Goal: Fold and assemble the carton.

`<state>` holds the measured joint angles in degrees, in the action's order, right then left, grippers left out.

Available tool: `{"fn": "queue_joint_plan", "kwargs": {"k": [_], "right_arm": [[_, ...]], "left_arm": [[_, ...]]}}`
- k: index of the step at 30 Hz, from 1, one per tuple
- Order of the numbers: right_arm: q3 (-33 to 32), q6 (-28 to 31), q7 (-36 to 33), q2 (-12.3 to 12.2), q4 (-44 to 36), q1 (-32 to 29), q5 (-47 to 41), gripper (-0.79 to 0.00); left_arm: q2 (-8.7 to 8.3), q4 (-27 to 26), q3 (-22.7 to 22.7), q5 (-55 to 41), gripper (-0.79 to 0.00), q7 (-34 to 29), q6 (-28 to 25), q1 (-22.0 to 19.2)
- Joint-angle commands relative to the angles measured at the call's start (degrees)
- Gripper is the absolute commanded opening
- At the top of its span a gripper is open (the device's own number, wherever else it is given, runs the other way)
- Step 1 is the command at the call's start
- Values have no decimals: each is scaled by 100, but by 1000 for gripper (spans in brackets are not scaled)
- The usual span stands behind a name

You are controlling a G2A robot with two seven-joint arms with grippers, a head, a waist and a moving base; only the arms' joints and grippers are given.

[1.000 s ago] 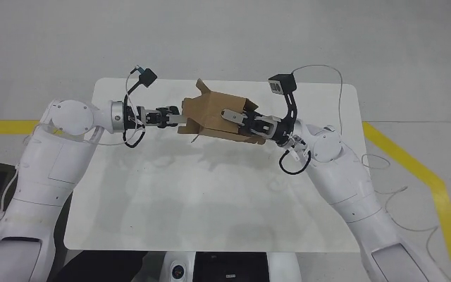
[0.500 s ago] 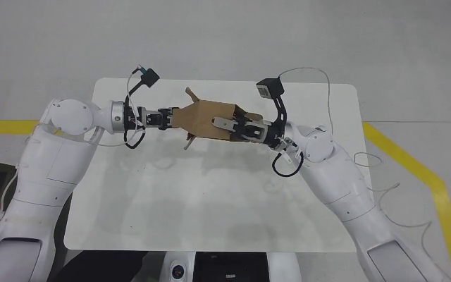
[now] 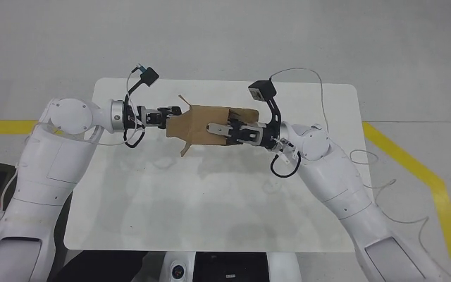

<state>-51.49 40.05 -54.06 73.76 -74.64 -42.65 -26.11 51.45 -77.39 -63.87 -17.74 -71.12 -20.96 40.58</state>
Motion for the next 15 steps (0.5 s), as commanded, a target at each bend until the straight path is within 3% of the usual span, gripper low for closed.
{"fn": "queue_joint_plan", "kwargs": {"k": [1,15], "right_arm": [[15,-1,-25,10,19,13,-9,-785],[-274,227,397,22,111,-13,105,-785]], "left_arm": [[1,2,0,-3,0,-3,2,-4],[3,64,-13,-15,0,-6,21,9]]}}
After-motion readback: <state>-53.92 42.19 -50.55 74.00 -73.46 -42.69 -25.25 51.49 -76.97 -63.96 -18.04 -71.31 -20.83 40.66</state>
